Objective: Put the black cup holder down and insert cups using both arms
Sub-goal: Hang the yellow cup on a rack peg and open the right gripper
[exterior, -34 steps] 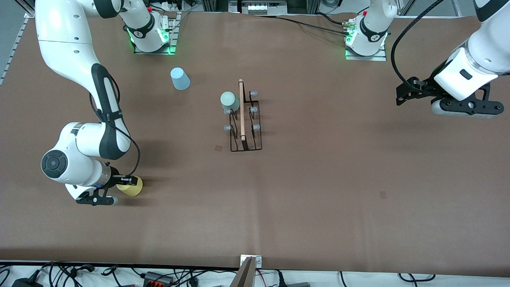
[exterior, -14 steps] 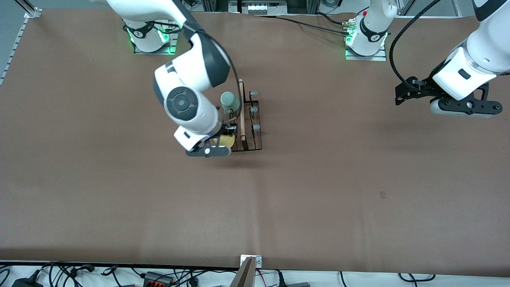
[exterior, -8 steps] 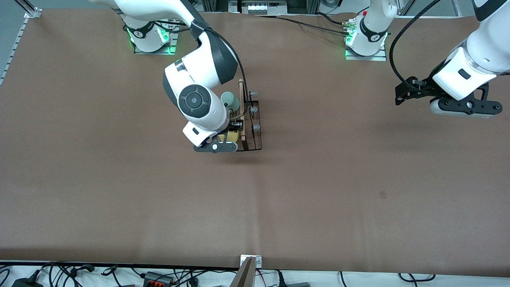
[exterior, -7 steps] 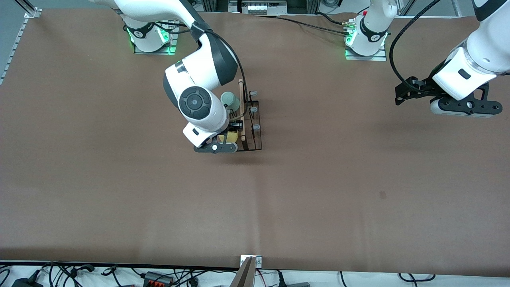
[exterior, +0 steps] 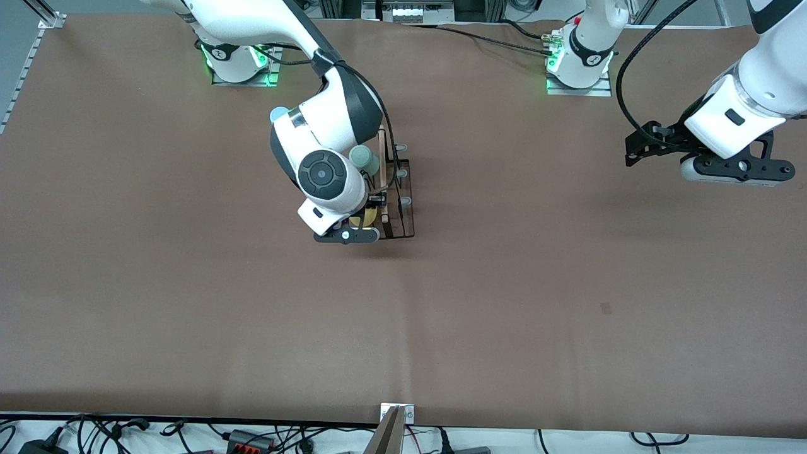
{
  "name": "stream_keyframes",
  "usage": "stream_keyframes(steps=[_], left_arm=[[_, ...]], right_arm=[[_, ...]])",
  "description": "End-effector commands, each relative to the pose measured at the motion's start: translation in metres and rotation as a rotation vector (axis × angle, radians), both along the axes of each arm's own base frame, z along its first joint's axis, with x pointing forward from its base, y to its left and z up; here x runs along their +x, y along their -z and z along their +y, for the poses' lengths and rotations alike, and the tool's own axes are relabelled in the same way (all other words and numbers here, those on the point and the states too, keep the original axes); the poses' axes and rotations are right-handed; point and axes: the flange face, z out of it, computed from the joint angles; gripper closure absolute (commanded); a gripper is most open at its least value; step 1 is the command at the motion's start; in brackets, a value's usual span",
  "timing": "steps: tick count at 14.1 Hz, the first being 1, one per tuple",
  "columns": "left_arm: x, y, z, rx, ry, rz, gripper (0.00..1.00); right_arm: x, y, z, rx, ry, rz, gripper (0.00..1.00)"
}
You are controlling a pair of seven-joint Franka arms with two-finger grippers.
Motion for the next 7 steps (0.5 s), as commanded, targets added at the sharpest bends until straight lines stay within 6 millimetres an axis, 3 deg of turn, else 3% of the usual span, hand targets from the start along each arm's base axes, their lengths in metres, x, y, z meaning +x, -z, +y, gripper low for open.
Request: stream_keyframes(steps=[1,2,3,4,7], left_arm=[[0.003,-0.006,0.000,0.016,0.015,-0.003,0.00],[0.003,-0.007,0.000,0.016,0.014,-0.004,0.00],[0.003,-0.007,0.000,0.016,0.015,-0.004,0.00],[0.003,-0.007,0.000,0.016,0.015,-0.004,0.00],[0.002,-0.007,-0.001,0.016,0.015,-0.004,0.00]], right_arm=[[-0.003,0.007,0.002,-0.008,0.008,0.013,0.78],[-0.002,0.009,0.001,-0.009,0.009,0.013,0.59],[-0.003,0.009,0.002,-0.010,0.014,0.011,0.08],[-0.002,0.007,0.002,-0.011,0.012,0.007,0.00],[-0.003,-0.014,0.005,0.007,0.014,-0.011,0.00]])
